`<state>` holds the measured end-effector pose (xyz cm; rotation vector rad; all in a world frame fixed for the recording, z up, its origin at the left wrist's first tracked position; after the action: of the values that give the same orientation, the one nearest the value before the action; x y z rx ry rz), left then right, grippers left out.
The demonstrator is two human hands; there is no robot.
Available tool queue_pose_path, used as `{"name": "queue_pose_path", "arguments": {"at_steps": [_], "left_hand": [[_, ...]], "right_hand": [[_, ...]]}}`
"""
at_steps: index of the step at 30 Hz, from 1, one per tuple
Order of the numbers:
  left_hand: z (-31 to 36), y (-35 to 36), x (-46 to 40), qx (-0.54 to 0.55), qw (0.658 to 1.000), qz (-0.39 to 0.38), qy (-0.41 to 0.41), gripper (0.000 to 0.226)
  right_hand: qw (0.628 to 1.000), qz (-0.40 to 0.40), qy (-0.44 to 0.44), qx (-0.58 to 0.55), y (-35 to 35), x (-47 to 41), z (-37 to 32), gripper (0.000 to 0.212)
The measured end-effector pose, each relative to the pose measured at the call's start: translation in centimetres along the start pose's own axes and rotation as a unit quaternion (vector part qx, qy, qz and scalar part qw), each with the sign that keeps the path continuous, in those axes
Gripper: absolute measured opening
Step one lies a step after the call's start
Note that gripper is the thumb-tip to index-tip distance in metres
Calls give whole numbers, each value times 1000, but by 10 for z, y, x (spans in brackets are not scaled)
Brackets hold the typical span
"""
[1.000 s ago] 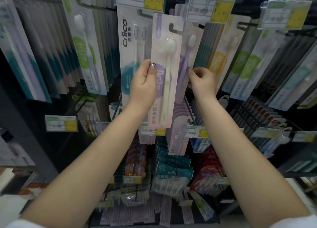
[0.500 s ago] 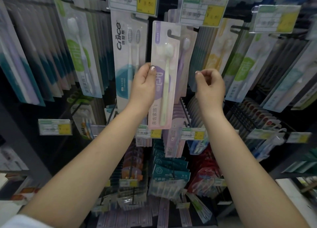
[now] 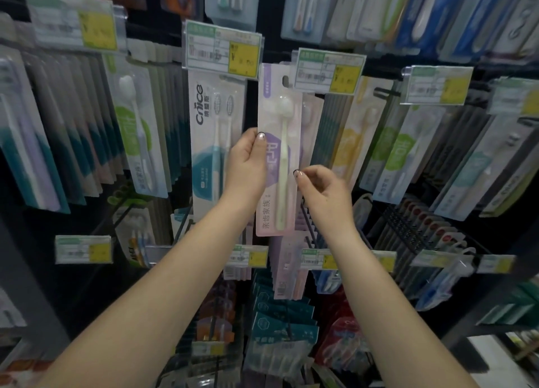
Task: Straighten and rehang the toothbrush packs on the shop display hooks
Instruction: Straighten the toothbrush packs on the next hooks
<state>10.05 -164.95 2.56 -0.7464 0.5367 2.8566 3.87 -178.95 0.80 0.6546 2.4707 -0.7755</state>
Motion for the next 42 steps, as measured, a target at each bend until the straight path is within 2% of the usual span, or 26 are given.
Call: {"name": "queue_pose_path", "arguments": {"at_steps": [19, 33, 42], "left_hand": [[5, 8, -10, -29, 999, 12, -20, 26], [-3, 28, -9, -68, 997, -34, -29, 21], [-14, 25, -10, -99, 994, -22, -34, 20]], "right_hand": [[999, 3, 27, -30, 10, -5, 5, 19], [998, 29, 52, 11, -5, -5, 23, 18], [993, 7, 108, 41, 4, -15, 38, 18]]}}
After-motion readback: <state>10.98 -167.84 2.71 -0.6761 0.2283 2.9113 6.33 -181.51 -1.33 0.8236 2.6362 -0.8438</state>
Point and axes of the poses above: each hand's wrist, its own x-axis away from the middle knuckle, its own y-axis out of the palm, z = x × y, the point moved 10 cm from there along -x, towards the middle knuckle, and after that the axes turned 8 degrees about x, right-handed, at the moved point
